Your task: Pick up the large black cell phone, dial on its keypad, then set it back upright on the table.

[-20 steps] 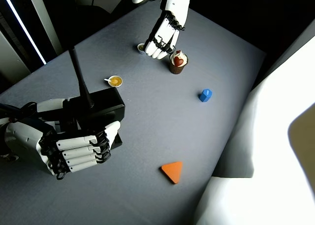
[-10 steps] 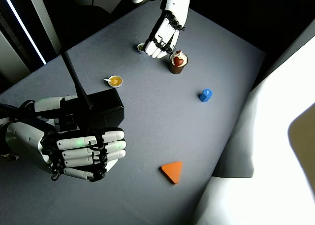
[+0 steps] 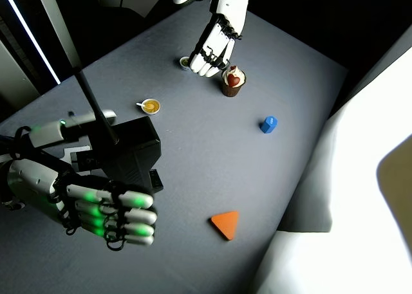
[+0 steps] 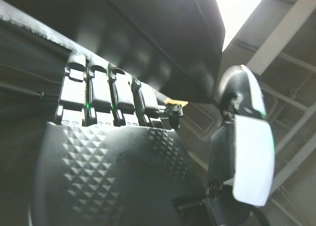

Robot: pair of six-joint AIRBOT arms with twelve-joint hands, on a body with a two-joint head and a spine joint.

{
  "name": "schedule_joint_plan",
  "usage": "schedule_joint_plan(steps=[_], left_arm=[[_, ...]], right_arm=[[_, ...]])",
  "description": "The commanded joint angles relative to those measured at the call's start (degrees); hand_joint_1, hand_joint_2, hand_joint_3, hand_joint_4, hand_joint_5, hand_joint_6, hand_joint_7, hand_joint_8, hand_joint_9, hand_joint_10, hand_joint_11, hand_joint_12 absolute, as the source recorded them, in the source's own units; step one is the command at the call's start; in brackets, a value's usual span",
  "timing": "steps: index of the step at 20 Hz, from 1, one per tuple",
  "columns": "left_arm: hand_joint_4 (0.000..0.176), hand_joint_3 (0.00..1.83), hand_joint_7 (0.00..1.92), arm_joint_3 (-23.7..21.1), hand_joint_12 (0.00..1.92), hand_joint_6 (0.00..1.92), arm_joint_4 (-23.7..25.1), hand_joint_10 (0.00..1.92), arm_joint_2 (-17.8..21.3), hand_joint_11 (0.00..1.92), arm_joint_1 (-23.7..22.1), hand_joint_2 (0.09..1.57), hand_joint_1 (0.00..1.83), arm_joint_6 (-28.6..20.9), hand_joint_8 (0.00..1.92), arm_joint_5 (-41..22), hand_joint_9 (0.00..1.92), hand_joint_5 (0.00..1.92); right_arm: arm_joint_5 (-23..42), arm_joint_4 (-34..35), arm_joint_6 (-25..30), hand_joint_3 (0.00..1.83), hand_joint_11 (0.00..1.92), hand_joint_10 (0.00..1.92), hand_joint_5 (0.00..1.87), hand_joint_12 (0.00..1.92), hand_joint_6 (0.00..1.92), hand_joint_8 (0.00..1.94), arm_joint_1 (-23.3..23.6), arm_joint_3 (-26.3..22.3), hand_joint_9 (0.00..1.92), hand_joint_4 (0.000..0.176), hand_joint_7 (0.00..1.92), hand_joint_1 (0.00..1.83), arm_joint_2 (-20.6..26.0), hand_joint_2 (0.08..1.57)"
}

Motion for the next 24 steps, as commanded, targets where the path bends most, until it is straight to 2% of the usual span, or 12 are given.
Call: schedule_joint_plan(steps=[1, 2, 3, 4, 5, 7, 11, 17, 24], left_arm=[[0.0, 0.0, 0.36, 0.1, 0.71, 0.0, -4.14, 0.0, 0.55, 0.0, -1.4, 1.2, 0.0, -0.53, 0.0, -2.1, 0.31, 0.27], [0.0, 0.0, 0.36, 0.11, 0.71, 0.0, -4.14, 0.0, 0.55, 0.0, -1.43, 1.2, 0.0, -0.53, 0.0, -2.1, 0.31, 0.27], [0.0, 0.0, 0.36, 0.12, 0.73, 0.0, -4.14, 0.0, 0.55, 0.0, -1.46, 1.2, 0.0, -0.53, 0.0, -2.1, 0.32, 0.27], [0.0, 0.0, 0.36, 0.12, 0.73, 0.0, -4.14, 0.0, 0.55, 0.0, -1.47, 1.2, 0.0, -0.53, 0.0, -2.1, 0.32, 0.27], [0.0, 0.0, 0.33, 0.12, 0.68, 0.0, -4.15, 0.0, 0.55, 0.0, -1.47, 1.2, 0.0, -0.54, 0.0, -2.11, 0.3, 0.25], [0.0, 0.0, 0.34, 0.11, 0.66, 0.0, -4.16, 0.0, 0.55, 0.0, -1.47, 1.2, 0.0, -0.56, 0.0, -2.11, 0.29, 0.25], [0.0, 0.0, 0.35, 0.08, 0.71, 0.0, -4.16, 0.0, 0.55, 0.0, -1.49, 1.21, 0.0, -0.58, 0.0, -2.11, 0.31, 0.26], [0.0, 0.0, 0.34, 0.03, 0.7, 0.0, -4.16, 0.0, 0.56, 0.0, -1.5, 1.2, 0.0, -0.6, 0.0, -2.11, 0.29, 0.26], [0.0, 0.0, 0.34, -0.2, 0.72, 0.0, -4.15, 0.0, 0.53, 0.0, -1.51, 1.2, 0.0, -0.64, 0.0, -2.1, 0.3, 0.26]], right_arm=[[7.24, -1.47, 0.67, 0.0, 0.0, 0.0, 0.0, 0.0, 0.0, 0.0, -0.02, 0.02, 0.0, 0.081, 0.0, 0.24, 0.4, 0.89], [7.24, -1.47, 0.67, 0.0, 0.0, 0.0, 0.0, 0.0, 0.0, 0.0, -0.02, 0.04, 0.0, 0.081, 0.0, 0.24, 0.4, 0.89], [7.24, -1.47, 0.66, 0.0, 0.0, 0.0, 0.0, 0.0, 0.0, 0.0, -0.02, 0.04, 0.0, 0.092, 0.0, 0.15, 0.4, 0.88], [7.24, -1.48, 0.66, 0.0, 0.0, 0.0, 0.0, 0.0, 0.0, 0.0, -0.02, 0.01, 0.0, 0.092, 0.0, 0.15, 0.4, 0.88], [7.24, -1.66, 0.66, 0.0, 0.0, 0.0, 0.0, 0.0, 0.0, 0.0, -0.02, -0.03, 0.0, 0.108, 0.0, 0.11, 0.4, 0.85], [7.24, -1.94, 0.61, 0.0, 0.0, 0.0, 0.0, 0.0, 0.0, 0.0, 0.02, -0.28, 0.0, 0.109, 0.0, 0.1, 0.46, 0.85], [7.25, -2.49, 0.55, 0.0, 0.0, 0.0, 0.0, 0.0, 0.0, 0.0, 0.48, -0.66, 0.0, 0.095, 0.0, 0.1, 1.04, 0.87], [7.25, -2.62, 0.36, 0.0, 0.0, 0.0, 0.0, 0.0, 0.0, 0.0, 1.88, -2.45, 0.0, 0.094, 0.0, 0.13, 3.58, 0.88], [7.25, -6.32, 0.36, 0.0, 0.0, 0.0, 0.0, 0.0, 0.0, 0.0, 3.23, -5.74, 0.0, 0.092, 0.0, 0.15, 9.72, 0.88]])
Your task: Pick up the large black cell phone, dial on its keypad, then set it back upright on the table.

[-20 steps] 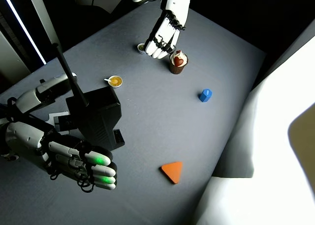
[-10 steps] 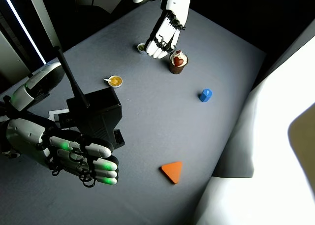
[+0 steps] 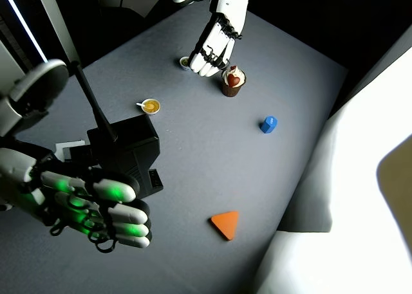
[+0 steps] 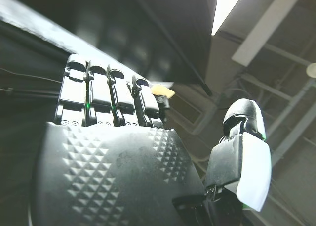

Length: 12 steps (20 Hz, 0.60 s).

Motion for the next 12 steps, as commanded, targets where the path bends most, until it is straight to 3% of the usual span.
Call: schedule_joint_plan(steps=[1, 8, 12], left_arm=[[0.0, 0.0, 0.34, 0.17, 0.73, 0.0, -4.18, 0.0, 0.52, 0.0, -1.36, 1.2, 0.0, -0.57, 0.0, -2.05, 0.3, 0.26], [0.0, 0.0, 0.35, -0.19, 0.75, 0.0, -4.21, 0.0, 0.49, 0.0, -1.31, 1.19, 0.0, -0.58, 0.0, -2.02, 0.31, 0.26], [0.0, 0.0, 0.34, 0.35, 0.72, 0.0, -4.49, 0.0, 0.47, 0.0, -1.35, 1.2, 0.0, -0.63, 0.0, -2.01, 0.3, 0.26]], right_arm=[[7.05, -1.7, 0.43, 0.0, 0.0, 0.0, 0.0, 0.0, 0.0, 0.0, 0.82, -0.07, 0.0, 0.092, 0.0, 0.15, 1.53, 0.89], [7.04, -8.22, 0.43, 0.01, 0.0, 0.0, 0.0, 0.0, 0.0, 0.0, 2.6, -1.48, 0.0, 0.087, 0.0, 0.13, 8.33, 0.9], [5.98, -17.53, 0.43, 0.01, 0.0, 0.0, 0.0, 0.0, 0.0, 0.0, 2.86, -1.33, 0.0, 0.08, 0.0, 0.11, 12.01, 0.91]])
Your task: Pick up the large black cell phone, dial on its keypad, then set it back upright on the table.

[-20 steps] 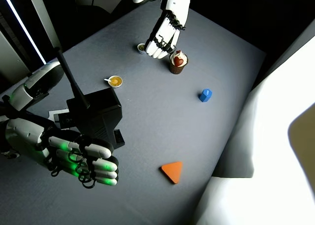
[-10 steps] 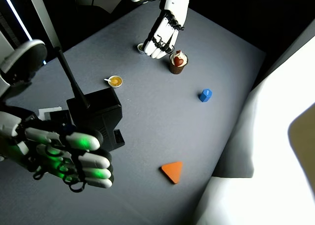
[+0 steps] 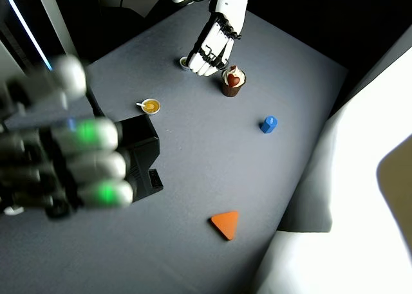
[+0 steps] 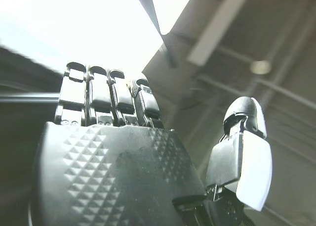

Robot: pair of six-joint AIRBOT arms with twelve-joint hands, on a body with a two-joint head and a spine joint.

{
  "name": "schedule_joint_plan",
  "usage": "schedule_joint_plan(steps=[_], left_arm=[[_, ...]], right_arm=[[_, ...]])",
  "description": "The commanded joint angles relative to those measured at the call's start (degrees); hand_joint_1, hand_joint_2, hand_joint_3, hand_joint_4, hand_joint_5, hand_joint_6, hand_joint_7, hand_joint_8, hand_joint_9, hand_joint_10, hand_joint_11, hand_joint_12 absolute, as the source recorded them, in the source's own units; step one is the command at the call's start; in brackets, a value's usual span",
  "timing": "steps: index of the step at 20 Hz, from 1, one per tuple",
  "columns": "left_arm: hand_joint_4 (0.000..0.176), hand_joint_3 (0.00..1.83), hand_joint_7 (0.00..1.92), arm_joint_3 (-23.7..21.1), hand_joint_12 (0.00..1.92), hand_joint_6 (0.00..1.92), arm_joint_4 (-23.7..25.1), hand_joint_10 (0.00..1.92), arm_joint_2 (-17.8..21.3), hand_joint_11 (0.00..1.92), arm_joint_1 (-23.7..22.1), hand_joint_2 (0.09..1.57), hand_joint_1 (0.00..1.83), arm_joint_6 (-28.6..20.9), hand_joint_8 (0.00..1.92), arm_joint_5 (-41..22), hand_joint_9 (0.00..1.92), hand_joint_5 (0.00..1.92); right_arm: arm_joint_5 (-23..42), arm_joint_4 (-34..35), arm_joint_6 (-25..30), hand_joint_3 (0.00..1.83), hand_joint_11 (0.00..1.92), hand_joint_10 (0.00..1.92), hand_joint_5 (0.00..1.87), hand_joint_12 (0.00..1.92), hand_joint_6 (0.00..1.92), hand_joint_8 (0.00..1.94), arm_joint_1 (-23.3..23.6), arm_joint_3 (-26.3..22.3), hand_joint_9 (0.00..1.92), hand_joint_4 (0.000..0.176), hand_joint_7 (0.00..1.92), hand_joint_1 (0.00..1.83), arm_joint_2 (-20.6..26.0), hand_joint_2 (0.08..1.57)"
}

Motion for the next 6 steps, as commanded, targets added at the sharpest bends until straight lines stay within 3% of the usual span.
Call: schedule_joint_plan(steps=[1, 6], left_arm=[[0.0, 0.0, 0.34, 0.13, 0.76, 0.0, -4.59, 0.0, 0.5, 0.0, -1.35, 1.2, 0.0, -0.53, 0.0, -2.05, 0.31, 0.26], [0.0, 0.0, 0.34, 0.05, 0.74, 0.0, -5.02, 0.01, 0.65, 0.0, -1.6, 1.19, 0.0, -0.55, 0.01, -2.11, 0.3, 0.27]], right_arm=[[5.6, -1.67, 0.39, 0.01, 0.0, 0.0, 0.0, 0.0, 0.0, 0.0, 0.59, 0.27, 0.0, 0.079, 0.0, 0.12, 1.01, 0.91], [3.67, -8.2, 0.39, 0.0, 0.0, 0.0, 0.0, 0.0, 0.0, 0.0, 4.78, -1.0, 0.0, 0.079, 0.0, 0.14, 5.41, 0.91]])
